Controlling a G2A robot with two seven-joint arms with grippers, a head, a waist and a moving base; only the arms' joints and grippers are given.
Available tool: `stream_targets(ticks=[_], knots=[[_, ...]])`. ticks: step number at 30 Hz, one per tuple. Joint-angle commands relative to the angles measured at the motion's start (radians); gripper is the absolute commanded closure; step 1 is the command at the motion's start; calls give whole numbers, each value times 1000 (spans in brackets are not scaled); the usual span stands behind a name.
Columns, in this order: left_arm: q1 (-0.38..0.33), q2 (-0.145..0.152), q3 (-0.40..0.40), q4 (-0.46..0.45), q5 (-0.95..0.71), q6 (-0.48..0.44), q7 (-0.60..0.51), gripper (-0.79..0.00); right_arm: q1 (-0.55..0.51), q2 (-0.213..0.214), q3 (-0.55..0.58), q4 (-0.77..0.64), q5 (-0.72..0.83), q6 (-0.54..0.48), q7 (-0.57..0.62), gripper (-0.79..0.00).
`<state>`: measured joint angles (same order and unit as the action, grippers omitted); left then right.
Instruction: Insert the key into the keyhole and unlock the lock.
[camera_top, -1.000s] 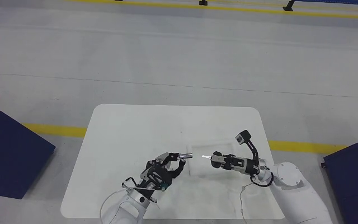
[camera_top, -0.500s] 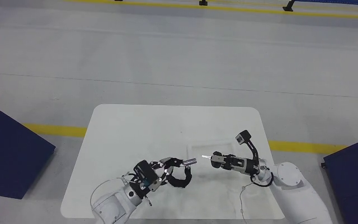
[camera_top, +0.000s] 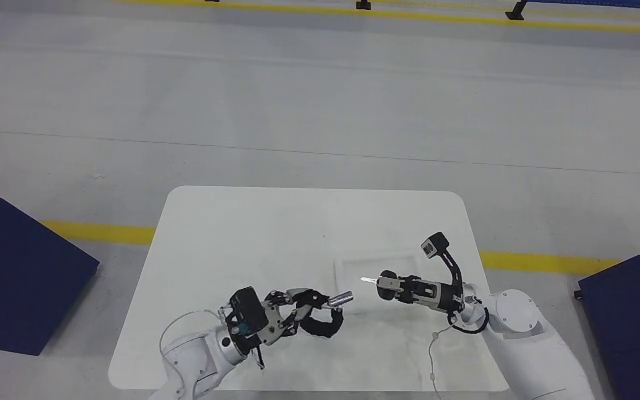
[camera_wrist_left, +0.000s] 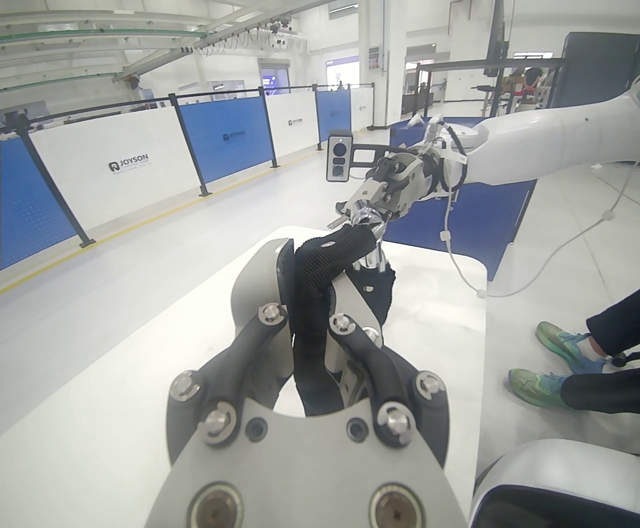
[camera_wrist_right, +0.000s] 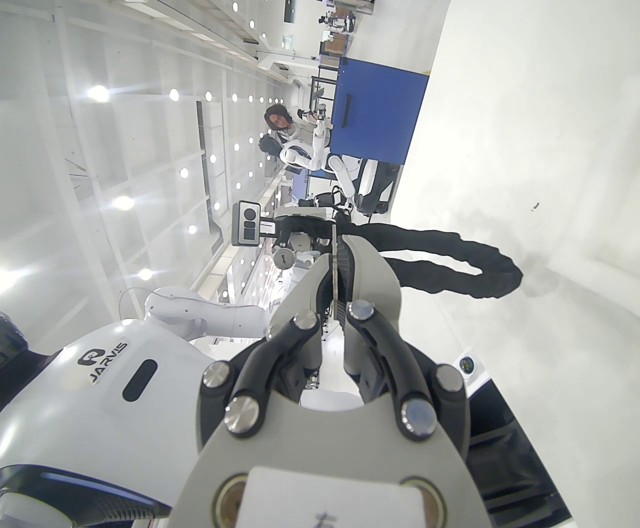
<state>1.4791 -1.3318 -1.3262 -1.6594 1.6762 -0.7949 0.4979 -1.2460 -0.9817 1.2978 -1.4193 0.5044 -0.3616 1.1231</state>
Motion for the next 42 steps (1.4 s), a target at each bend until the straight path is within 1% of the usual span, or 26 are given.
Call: stream_targets(ticks=[1, 7, 10, 19, 23, 28, 32, 35, 42], knots=[[-9, 3, 3, 16, -8, -19, 26, 0, 0, 0, 0, 0, 0, 0, 0, 0], [-47, 18, 23, 58, 26, -81, 114, 0, 0, 0, 0, 0, 0, 0, 0, 0], [-67, 26, 30, 85, 57, -93, 170, 0, 0, 0, 0, 0, 0, 0, 0, 0], [-154, 50, 73, 178, 133, -150, 376, 0, 0, 0, 0, 0, 0, 0, 0, 0], [-198, 59, 110, 212, 96, -146, 381, 0, 0, 0, 0, 0, 0, 0, 0, 0], [-248, 76, 163, 247, -10, -170, 357, 0, 0, 0, 0, 0, 0, 0, 0, 0], [-281, 93, 207, 257, -74, -189, 339, 0, 0, 0, 0, 0, 0, 0, 0, 0], [-296, 108, 232, 259, -101, -191, 337, 0, 0, 0, 0, 0, 0, 0, 0, 0], [-296, 108, 232, 259, -101, -191, 337, 0, 0, 0, 0, 0, 0, 0, 0, 0]])
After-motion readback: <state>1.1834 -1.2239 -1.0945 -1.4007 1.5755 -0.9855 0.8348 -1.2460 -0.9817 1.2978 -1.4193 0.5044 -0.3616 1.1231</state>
